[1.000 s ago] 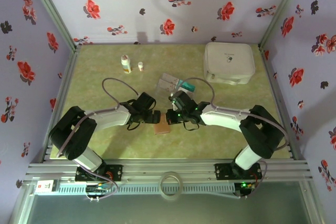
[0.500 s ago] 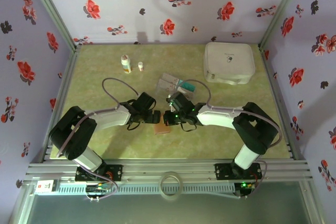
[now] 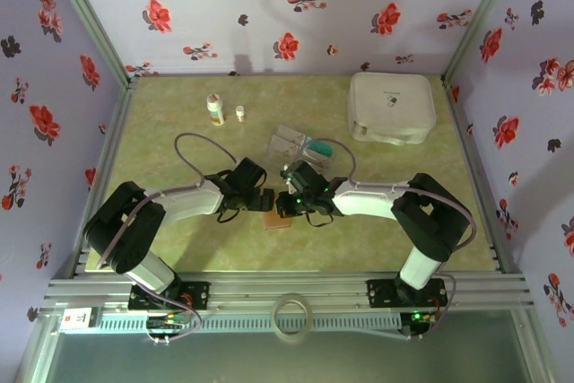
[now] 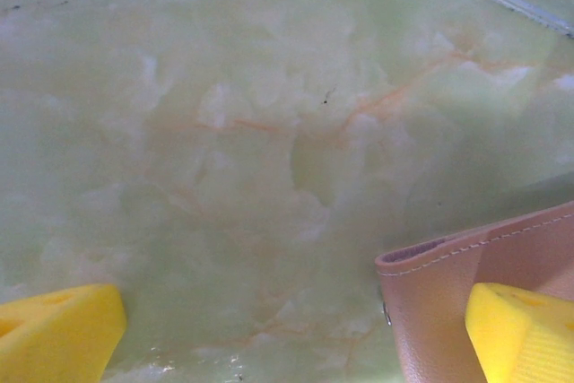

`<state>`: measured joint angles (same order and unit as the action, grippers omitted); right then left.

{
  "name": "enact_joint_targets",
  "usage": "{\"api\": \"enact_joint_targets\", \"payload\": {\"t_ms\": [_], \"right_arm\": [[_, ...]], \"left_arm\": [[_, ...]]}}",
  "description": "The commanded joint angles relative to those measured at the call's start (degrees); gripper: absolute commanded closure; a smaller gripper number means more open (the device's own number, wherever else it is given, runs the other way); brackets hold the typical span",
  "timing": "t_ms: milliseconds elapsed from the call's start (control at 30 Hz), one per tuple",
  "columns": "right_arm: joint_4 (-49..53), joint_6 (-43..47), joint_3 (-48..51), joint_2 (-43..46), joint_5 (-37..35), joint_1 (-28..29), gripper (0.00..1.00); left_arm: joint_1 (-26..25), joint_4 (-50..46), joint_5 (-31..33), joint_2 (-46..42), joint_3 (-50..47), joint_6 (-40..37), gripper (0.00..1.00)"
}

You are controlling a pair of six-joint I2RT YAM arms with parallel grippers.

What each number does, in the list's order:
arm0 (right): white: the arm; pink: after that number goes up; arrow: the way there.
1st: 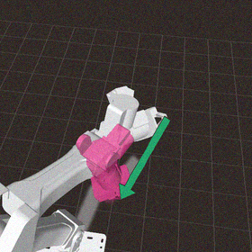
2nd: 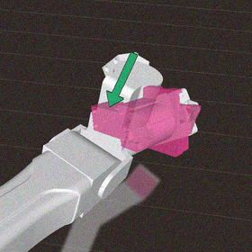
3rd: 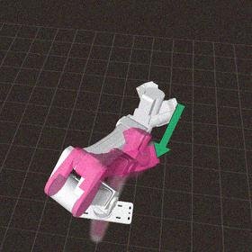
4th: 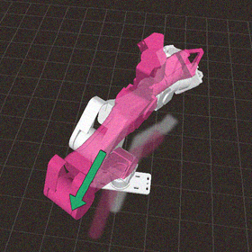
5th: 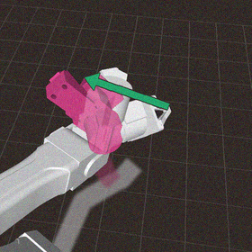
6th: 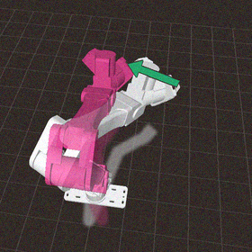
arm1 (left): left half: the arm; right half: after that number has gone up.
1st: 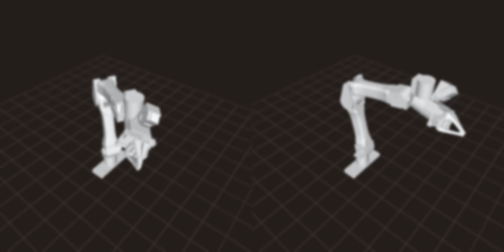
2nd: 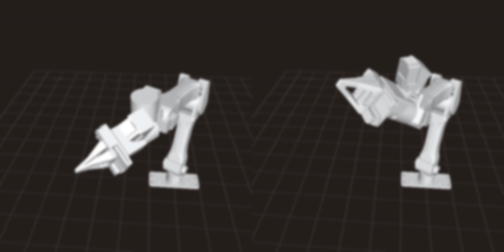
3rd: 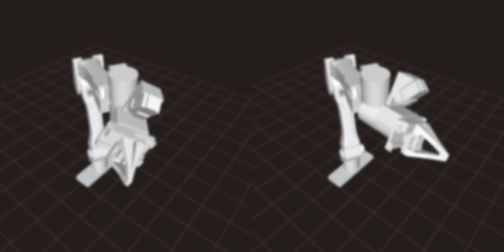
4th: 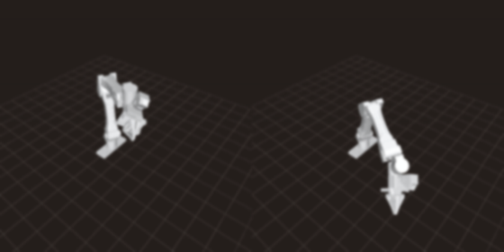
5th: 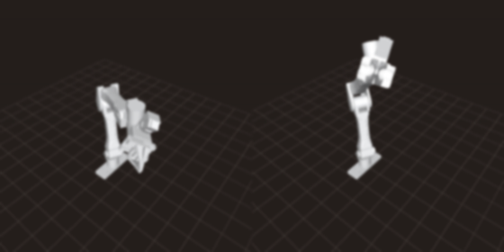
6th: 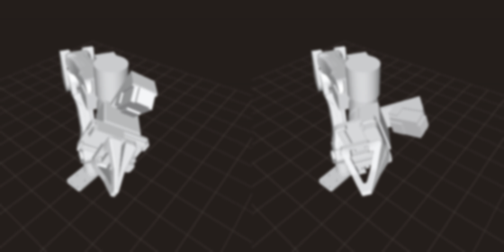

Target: Put the credit cards into the card holder

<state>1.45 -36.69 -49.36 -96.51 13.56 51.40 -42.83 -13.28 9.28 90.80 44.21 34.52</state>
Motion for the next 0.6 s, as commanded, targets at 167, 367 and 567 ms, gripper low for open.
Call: {"api": "enact_joint_targets", "payload": {"t_ms": [167,367,567], "right_arm": [[-0.7,-1.3,-1.4,-0.7,0.5,0.9,1.0],[-1.2,-1.6,-1.2,-2.4,0.6,1.0,1.0],[-2.7,-2.4,0.5,-4.2,0.4,0.9,1.0]], "left_arm": [[0.6,-2.4,4.1,4.3,-2.6,-1.0,0.0],[0.6,-2.4,4.0,4.4,-2.6,-1.0,0.0],[0.6,-2.6,4.1,3.9,-2.4,-0.8,0.0]]}}
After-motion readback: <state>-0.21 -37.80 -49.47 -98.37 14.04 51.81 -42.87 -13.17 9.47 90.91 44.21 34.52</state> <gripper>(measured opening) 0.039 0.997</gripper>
